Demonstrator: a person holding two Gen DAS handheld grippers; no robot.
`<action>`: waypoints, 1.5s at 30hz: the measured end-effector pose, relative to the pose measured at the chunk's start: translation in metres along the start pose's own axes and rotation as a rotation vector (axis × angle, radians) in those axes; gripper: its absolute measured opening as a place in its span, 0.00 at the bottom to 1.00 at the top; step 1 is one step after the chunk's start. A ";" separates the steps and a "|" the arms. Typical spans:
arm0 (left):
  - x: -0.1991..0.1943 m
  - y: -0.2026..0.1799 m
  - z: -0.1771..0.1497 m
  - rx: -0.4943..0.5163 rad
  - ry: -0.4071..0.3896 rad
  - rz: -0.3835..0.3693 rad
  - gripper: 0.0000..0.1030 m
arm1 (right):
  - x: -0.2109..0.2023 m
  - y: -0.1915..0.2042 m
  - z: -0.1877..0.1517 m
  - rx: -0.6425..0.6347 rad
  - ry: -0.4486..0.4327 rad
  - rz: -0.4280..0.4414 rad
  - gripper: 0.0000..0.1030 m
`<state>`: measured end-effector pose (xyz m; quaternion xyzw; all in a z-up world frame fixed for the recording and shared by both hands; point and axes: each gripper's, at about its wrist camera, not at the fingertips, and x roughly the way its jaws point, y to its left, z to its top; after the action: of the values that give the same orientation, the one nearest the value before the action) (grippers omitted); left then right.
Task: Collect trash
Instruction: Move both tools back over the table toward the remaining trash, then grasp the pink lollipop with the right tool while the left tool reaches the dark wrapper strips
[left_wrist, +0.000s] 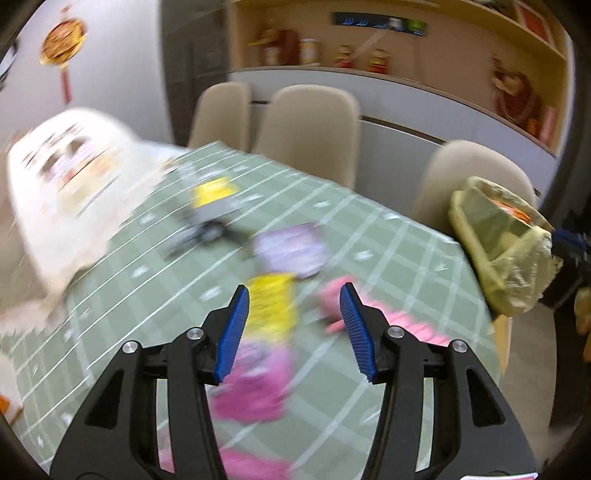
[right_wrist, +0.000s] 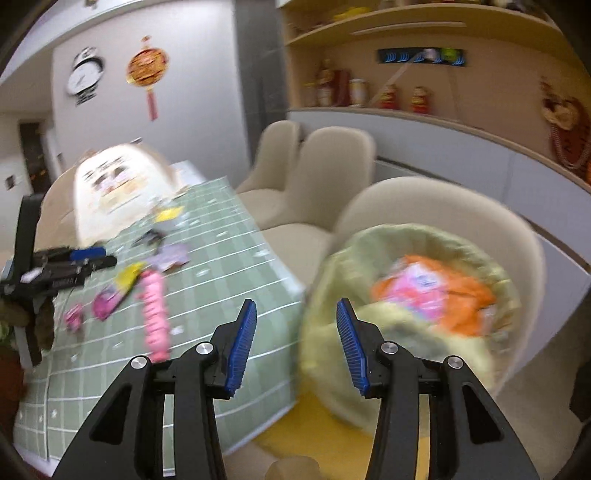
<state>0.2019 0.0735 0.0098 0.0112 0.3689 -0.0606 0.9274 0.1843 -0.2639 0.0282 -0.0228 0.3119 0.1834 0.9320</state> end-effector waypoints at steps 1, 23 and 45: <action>-0.003 0.010 -0.004 -0.015 0.004 0.003 0.48 | 0.004 0.010 -0.002 -0.008 0.005 0.008 0.42; 0.006 0.150 -0.017 -0.230 0.117 0.061 0.52 | 0.090 0.239 -0.024 -0.374 0.199 0.336 0.53; 0.022 0.110 -0.029 -0.101 0.168 0.020 0.52 | 0.072 0.209 -0.038 -0.276 0.190 0.353 0.19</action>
<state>0.2110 0.1821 -0.0286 -0.0268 0.4476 -0.0315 0.8933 0.1412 -0.0515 -0.0302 -0.1125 0.3692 0.3812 0.8401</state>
